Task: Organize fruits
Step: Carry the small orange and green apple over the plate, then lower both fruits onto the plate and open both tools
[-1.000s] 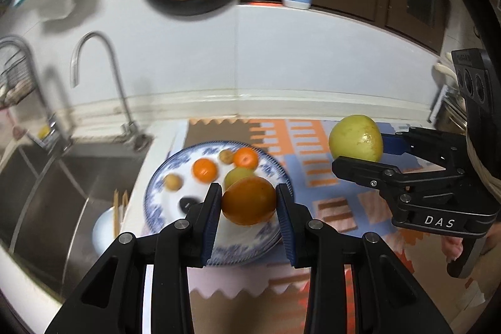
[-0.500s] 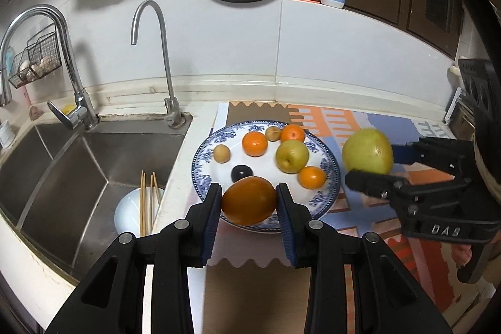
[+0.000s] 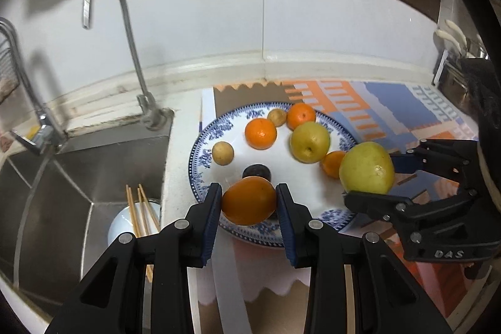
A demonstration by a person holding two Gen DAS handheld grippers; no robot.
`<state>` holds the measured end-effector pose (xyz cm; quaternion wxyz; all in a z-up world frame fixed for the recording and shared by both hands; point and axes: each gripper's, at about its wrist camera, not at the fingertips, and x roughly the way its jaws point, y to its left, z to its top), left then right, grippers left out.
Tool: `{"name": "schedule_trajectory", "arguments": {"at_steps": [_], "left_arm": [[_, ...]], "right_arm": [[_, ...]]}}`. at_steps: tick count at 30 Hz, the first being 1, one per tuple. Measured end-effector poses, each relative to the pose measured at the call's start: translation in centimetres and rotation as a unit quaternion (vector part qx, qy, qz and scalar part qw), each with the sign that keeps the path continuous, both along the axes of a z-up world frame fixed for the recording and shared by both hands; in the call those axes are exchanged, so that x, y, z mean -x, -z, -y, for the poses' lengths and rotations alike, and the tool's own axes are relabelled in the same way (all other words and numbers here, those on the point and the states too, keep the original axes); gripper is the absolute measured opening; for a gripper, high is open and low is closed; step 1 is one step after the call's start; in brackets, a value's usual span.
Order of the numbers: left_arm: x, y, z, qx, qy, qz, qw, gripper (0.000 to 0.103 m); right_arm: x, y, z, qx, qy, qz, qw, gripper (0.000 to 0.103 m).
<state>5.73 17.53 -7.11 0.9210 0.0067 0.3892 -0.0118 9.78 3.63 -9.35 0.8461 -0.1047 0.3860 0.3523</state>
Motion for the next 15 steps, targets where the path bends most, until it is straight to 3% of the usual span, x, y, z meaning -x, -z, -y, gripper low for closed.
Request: {"name": "schedule_trajectory", "arguments": {"at_steps": [12, 14, 15], "left_arm": [[-3.4, 2.8, -1.7, 0.026, 0.028, -0.049, 0.9981, 0.035], [-3.4, 2.8, -1.6, 0.020, 0.028, -0.047, 0.9983, 0.054], [-3.3, 2.6, -1.5, 0.017, 0.028, -0.043, 0.9985, 0.057]], "right_arm": [[-1.9, 1.5, -2.1, 0.018, 0.020, -0.004, 1.000, 0.051], [-2.0, 1.5, -2.1, 0.021, 0.023, -0.002, 1.000, 0.052], [-2.0, 1.4, -2.1, 0.019, 0.025, 0.001, 1.000, 0.055]]}}
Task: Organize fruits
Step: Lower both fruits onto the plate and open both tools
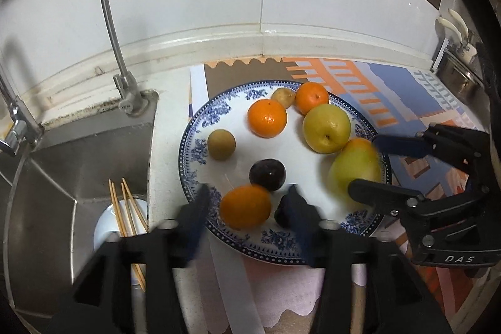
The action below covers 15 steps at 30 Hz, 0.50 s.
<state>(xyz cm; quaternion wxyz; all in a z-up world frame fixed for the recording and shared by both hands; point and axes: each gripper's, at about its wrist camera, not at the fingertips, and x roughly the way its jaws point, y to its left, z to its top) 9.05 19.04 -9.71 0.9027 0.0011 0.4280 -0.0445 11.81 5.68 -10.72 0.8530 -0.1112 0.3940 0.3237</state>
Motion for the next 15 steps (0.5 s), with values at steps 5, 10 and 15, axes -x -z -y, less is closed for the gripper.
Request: {"name": "schedule_trajectory", "arguments": {"at_steps": [5, 10, 15], "left_arm": [[0.6, -1.1, 0.6, -0.013, -0.001, 0.007, 0.9999, 0.057], [2.5, -2.7, 2.2, -0.045, -0.021, 0.025, 0.9984, 0.060], [4.9, -4.7, 3.7, -0.045, -0.054, 0.056, 0.9960, 0.068]], "right_arm": [[0.8, -1.6, 0.6, -0.008, 0.014, 0.039, 0.999, 0.066], [2.2, -3.4, 2.5, -0.007, 0.043, 0.077, 0.996, 0.066], [3.2, -4.7, 4.9, -0.019, 0.072, 0.083, 0.994, 0.073]]}}
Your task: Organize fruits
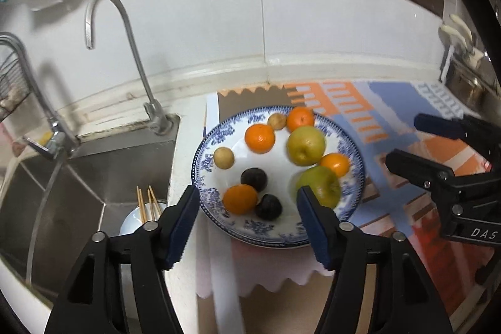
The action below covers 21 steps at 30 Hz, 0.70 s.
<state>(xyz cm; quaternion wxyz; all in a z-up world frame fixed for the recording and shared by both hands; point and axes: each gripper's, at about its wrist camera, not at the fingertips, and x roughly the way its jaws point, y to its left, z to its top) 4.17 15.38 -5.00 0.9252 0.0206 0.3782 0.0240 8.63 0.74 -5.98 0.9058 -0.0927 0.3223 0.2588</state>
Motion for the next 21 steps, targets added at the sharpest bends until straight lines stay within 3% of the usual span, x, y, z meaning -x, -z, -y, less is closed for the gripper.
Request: {"name": "schedule_trajectory", "arguments": {"at_steps": [4, 6, 10, 21], "left_arm": [[1.9, -1.6, 1.6, 0.003, -0.018, 0.026, 0.9995, 0.075], [3.0, -2.4, 2.6, 0.005, -0.026, 0.039, 0.9989, 0.078], [5.6, -3.8, 5.1, -0.013, -0.038, 0.069, 0.9968, 0.084], [12.0, -6.1, 9.8, -0.013, -0.048, 0.100, 0.9937, 0.100]], "right_arm": [[1.8, -1.0, 2.4, -0.012, 0.013, 0.007, 1.000, 0.074], [2.8, -1.4, 3.8, -0.021, 0.023, 0.011, 0.999, 0.079], [4.8, -2.1, 6.2, -0.029, 0.038, 0.017, 0.999, 0.082], [11.1, -4.1, 12.6, -0.050, 0.088, 0.036, 0.994, 0.089]]}}
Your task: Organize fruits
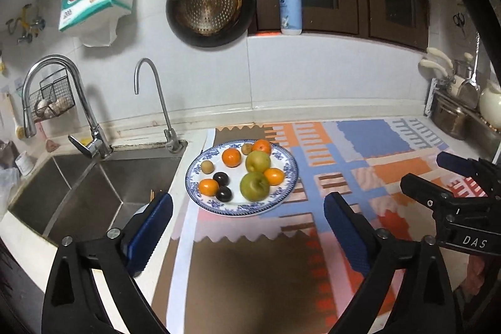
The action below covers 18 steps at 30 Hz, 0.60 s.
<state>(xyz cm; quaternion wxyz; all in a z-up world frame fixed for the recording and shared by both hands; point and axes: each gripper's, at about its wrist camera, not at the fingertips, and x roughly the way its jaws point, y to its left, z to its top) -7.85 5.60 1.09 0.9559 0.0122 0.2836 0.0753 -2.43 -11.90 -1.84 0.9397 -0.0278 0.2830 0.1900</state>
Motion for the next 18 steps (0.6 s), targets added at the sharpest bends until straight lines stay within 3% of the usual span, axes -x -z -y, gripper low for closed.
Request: {"name": "schedule_trajectory", "arguments": {"at_steps": [18], "left_arm": [[6.6, -2.0, 4.4, 0.008, -0.001, 0.025, 0.9997, 0.103]], "right_arm": [[7.8, -1.9, 5.6, -0.013, 0.026, 0.027, 0.999, 0.091]]}}
